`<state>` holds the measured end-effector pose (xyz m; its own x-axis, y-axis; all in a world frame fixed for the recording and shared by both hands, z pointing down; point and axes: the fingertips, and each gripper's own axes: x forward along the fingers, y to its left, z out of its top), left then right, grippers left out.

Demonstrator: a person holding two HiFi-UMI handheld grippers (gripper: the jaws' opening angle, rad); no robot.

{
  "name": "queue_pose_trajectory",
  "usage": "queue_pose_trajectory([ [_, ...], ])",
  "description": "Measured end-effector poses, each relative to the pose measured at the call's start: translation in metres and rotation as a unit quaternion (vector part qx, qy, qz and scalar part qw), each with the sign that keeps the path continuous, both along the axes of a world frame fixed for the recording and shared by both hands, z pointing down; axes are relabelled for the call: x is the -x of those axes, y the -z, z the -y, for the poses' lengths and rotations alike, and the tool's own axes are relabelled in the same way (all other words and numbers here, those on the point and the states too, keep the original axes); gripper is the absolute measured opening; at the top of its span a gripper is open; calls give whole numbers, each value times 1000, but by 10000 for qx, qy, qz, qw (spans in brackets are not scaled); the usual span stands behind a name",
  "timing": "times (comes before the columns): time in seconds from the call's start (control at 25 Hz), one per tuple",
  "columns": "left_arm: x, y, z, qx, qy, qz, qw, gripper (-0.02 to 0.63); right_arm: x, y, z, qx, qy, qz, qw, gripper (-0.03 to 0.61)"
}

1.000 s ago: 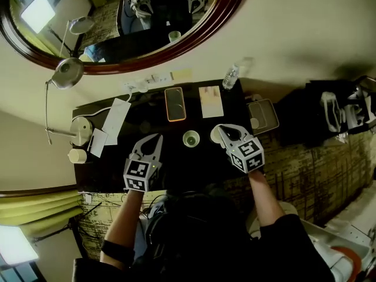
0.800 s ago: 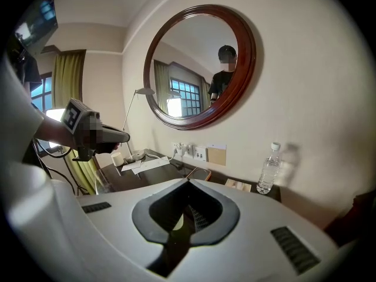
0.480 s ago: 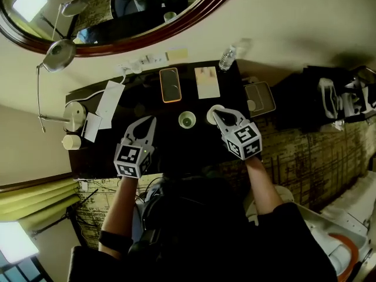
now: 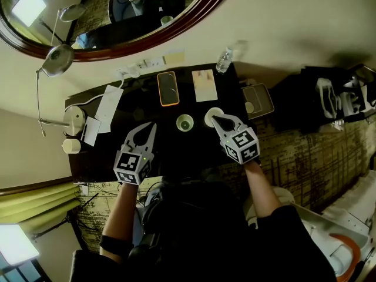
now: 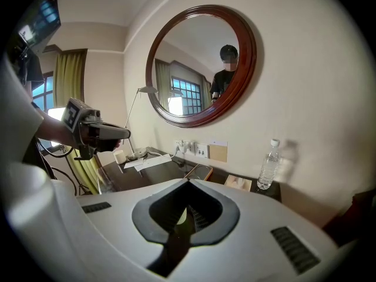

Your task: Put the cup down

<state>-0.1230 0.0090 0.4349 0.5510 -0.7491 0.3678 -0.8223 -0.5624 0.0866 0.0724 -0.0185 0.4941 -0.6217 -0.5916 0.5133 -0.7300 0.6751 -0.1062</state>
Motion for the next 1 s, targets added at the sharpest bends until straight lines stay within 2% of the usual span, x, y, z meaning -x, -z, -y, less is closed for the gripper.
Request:
queue_pose_trajectory([
  [0.12,-3,0,-2,-12,-17,7,10000,2,-4,-4,-3,28,-53,-105,9999,10],
  [0.32,-13,-3,-4,64,-36,-71,9999,2,-17,-18,-4,55,-100,-558,9984,31],
  [0.4,-17,-5,-6,85,-81,-73,9999,2,-18,-22,-8,167,-1,-680,9975,87],
  [0.48,-21,-10,-7,108,-140,-38,9998,3,-19,-31,-11,264,151,-844,9960,171],
  [0.52,-23,-9,-6,134,-136,-44,9998,3,-20,-36,-11,300,224,-942,9948,218],
  [0.6,-28,-10,-5,171,-159,-48,9997,3,-23,-47,-10,371,332,-1120,9925,365],
  [0.68,-32,-14,-6,208,-204,-35,9996,3,-27,-61,-6,474,354,-1261,9902,452],
  [0.8,-36,-20,-6,283,-218,-20,9994,3,-33,-82,4,617,252,-1411,9878,492],
  [1.0,-45,-28,-4,527,-191,35,9984,3,-41,-126,16,1027,-16,-1440,9842,508],
])
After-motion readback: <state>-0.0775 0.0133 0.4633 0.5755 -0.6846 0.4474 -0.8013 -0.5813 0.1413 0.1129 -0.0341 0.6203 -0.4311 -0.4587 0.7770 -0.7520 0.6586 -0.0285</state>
